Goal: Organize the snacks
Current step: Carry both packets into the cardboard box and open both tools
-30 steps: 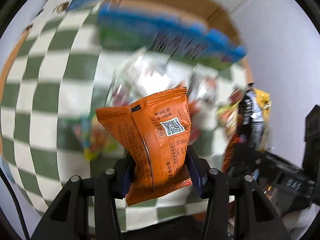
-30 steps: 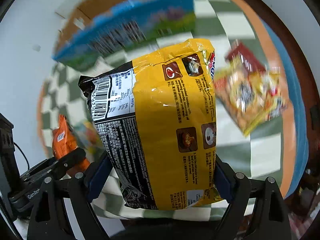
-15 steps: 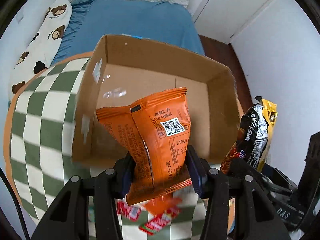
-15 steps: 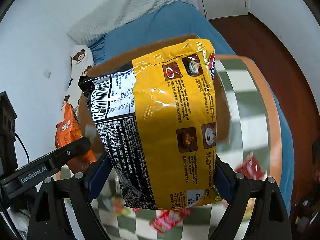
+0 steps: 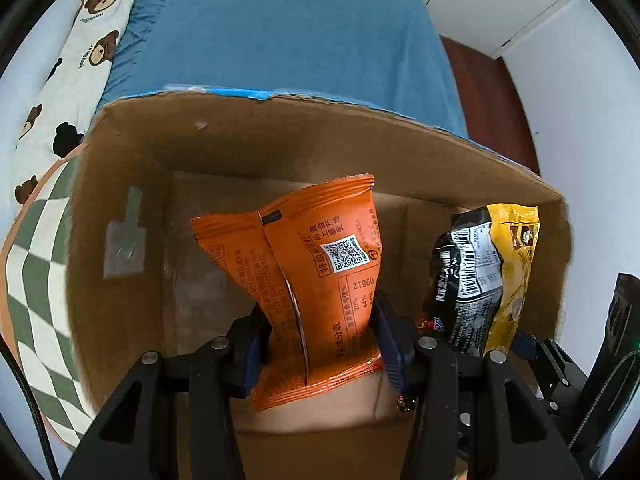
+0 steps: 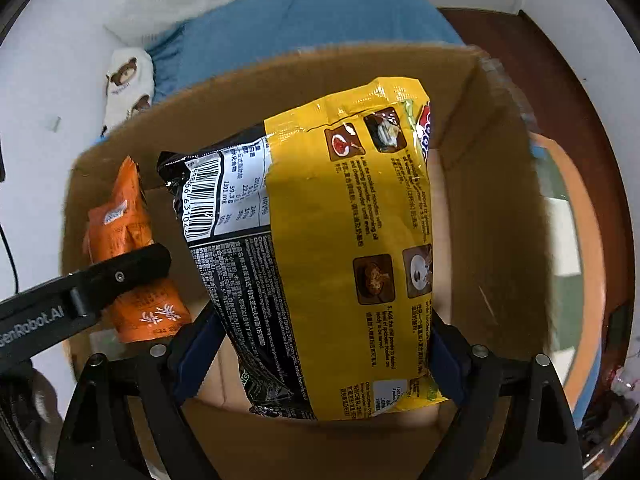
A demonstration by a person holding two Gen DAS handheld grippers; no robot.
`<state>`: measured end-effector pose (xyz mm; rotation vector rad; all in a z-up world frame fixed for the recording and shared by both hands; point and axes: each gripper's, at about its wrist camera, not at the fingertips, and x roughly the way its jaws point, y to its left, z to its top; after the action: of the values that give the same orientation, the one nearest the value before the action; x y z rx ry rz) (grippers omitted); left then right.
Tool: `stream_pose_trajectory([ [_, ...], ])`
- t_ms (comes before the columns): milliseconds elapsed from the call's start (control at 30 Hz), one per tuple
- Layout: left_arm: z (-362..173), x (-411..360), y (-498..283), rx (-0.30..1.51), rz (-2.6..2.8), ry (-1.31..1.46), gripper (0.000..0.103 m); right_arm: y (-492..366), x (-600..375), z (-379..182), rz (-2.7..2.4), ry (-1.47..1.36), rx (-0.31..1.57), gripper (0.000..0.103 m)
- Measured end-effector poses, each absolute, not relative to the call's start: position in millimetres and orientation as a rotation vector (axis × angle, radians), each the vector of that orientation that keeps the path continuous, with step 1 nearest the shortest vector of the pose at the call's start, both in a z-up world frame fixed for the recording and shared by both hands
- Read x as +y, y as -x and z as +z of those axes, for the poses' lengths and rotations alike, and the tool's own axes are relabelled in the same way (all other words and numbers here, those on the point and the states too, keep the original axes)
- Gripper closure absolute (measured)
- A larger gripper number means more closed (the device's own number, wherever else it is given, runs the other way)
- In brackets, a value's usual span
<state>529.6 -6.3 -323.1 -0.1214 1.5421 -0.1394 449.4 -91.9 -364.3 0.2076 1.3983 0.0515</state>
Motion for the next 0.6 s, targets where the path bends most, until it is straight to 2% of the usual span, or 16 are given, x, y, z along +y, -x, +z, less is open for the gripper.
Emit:
stream_pose_trajectory([
  [367, -357.2, -12.6, -554.5, 1.582, -0.118, 0.053, 0.055, -492.6, -101.6, -425.1, 0.092, -0.211, 1.473, 0.009],
  [400, -356.1, -15.2, -553.4, 1.577, -0.114, 0.047, 0.048, -493.7, -99.9, -424.2, 0.094, -0.195, 1.468, 0.006],
  [433, -354.9, -16.5, -551.8, 1.572, -0.119, 0.054, 0.036, -494.4, -99.8, -423.4, 0.093, -0.185, 1.464, 0.004],
  [500, -352.8, -17.2, -550.2, 1.564, -0.124, 0.065, 0.021, -494.4, -102.2, -423.3, 0.098, -0.185, 1.462, 0.004],
  [600, -347.1, -13.7, -545.6, 1.526, -0.107, 0.038, 0.021, -493.9, -107.6, -422.4, 0.09, -0.178, 1.448, 0.004],
])
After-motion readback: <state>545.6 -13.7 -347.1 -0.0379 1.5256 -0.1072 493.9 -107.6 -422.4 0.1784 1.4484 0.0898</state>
